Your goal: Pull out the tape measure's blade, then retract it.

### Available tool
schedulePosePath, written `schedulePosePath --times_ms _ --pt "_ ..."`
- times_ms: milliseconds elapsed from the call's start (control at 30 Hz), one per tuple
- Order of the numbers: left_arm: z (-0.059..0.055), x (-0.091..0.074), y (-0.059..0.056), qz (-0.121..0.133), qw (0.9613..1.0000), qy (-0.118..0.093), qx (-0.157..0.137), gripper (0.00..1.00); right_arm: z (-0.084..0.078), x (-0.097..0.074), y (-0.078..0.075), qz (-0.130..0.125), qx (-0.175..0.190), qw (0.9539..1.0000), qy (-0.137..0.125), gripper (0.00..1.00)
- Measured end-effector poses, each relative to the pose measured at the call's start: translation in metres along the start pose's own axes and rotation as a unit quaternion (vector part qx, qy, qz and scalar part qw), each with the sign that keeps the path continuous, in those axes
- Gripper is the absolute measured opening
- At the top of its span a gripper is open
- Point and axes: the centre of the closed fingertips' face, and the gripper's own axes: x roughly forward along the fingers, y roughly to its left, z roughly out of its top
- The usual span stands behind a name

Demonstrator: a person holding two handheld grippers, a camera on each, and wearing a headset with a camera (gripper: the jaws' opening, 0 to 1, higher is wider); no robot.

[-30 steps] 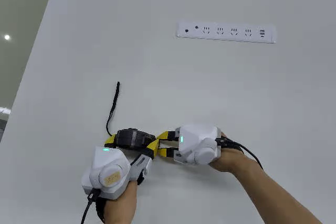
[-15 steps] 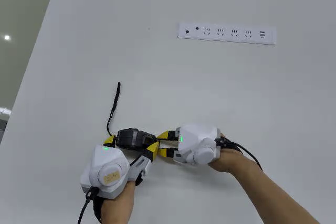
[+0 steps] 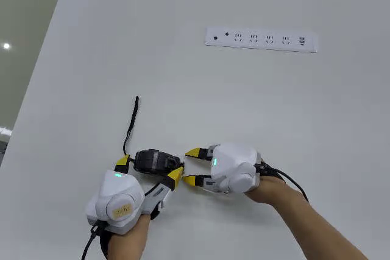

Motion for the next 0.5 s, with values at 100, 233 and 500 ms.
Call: schedulePosePath --times_ms 100,233,500 --pt "-0.001 -0.001 -0.001 -0.012 0.9998 0.002 0.018 0.74 -0.002 -0.007 -0.005 -0.014 0.008 0.9999 0.002 0.39" --pt "-0.002 -0.002 -0.003 -0.031 0.9984 0.002 0.046 0.78 -0.004 -0.017 -0.009 -0.034 0.025 0.9991 -0.002 0.52" --pt "0.0 -0.006 -0.01 -0.08 0.9908 -0.005 0.109 0.83 -0.009 -0.039 -0.012 -0.067 0.052 0.9963 -0.016 0.72"
